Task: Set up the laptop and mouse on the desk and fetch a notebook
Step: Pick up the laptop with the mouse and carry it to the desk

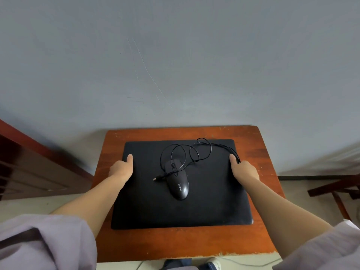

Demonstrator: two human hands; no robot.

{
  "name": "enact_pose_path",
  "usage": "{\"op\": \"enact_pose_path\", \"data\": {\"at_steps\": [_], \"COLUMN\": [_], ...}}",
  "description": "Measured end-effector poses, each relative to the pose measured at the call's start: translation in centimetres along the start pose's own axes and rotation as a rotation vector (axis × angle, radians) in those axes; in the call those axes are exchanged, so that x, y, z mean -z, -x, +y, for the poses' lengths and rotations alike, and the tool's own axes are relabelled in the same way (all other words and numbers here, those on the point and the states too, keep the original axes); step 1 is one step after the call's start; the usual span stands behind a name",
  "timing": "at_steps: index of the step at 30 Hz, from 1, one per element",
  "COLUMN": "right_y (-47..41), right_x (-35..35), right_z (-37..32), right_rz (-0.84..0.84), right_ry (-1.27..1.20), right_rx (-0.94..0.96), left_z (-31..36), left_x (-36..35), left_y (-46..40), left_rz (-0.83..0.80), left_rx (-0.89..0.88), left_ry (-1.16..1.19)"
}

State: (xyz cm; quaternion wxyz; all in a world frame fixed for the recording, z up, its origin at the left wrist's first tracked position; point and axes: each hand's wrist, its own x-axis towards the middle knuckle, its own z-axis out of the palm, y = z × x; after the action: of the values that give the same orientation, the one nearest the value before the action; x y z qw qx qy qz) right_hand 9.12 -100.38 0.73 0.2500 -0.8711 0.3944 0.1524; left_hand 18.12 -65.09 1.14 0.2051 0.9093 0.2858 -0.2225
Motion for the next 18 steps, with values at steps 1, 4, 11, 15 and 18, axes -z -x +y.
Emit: {"op": "enact_pose_path", "data": {"at_steps": [1,4,11,15,18], "right_y": [0.1,0.3,2.3,5.0,8.4], "right_x": [-0.1,0.4,3.9,7.0,8.7], "right_z": [0.1,1.2,8.8,16.6,23.7], "right_rz": [0.009,0.049,0.203,0.296,0.366], "right_ry": [-0.006,-0.056,-0.138,-0.23,-0.303], "right_rx": [-0.003,-0.014,-0.2,-0.37,-0.515], "left_z": [0.2,1.5,9.0,14.8,18.6], "left_x": [0.2,0.6,-1.8,-6.3,-10.6], "left_y": [0.1,0.5,4.3,9.5,15.3], "left_rz": [-0.007,-0.023,-0.089,-0.164,-0.234], "left_rx": [-0.007,-0.066,-0.332,-0.52,-0.673], "left_ry": [0.003,-0.008,-0.098,-0.174,-0.241]}}
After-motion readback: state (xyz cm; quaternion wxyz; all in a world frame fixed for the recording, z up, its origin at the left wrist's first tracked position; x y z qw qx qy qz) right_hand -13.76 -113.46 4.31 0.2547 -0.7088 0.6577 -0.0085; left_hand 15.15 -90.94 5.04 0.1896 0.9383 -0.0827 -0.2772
